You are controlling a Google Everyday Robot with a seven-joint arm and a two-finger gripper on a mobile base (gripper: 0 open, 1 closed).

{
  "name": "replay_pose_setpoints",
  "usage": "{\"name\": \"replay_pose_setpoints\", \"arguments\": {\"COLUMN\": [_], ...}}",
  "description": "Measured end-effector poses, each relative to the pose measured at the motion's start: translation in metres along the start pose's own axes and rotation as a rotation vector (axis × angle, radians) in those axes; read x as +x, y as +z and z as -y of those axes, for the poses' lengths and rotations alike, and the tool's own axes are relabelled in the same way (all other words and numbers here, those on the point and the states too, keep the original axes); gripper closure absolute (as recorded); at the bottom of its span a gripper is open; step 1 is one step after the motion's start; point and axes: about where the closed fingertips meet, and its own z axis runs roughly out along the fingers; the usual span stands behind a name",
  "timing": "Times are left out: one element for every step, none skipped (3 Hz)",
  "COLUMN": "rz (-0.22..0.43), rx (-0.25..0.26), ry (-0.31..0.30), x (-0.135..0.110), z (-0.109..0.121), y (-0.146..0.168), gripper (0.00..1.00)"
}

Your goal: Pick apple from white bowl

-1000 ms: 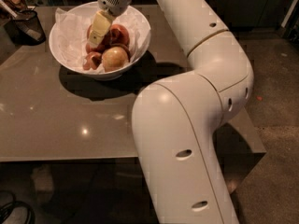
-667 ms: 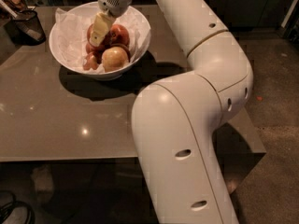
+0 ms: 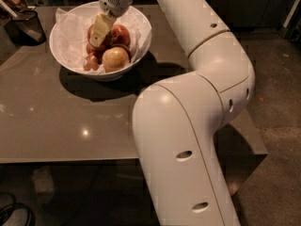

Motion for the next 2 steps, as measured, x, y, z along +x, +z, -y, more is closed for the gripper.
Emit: {"name": "replay_pose_setpoints", "arguments": {"rz": [0.022, 0.048], "rx": [0.009, 0.036], "ry": [-0.001, -0.028], "x": [-0.005, -0.016], "z": [0.004, -0.006], "y": [0.003, -0.024], "gripper": [1.00, 1.00]}}
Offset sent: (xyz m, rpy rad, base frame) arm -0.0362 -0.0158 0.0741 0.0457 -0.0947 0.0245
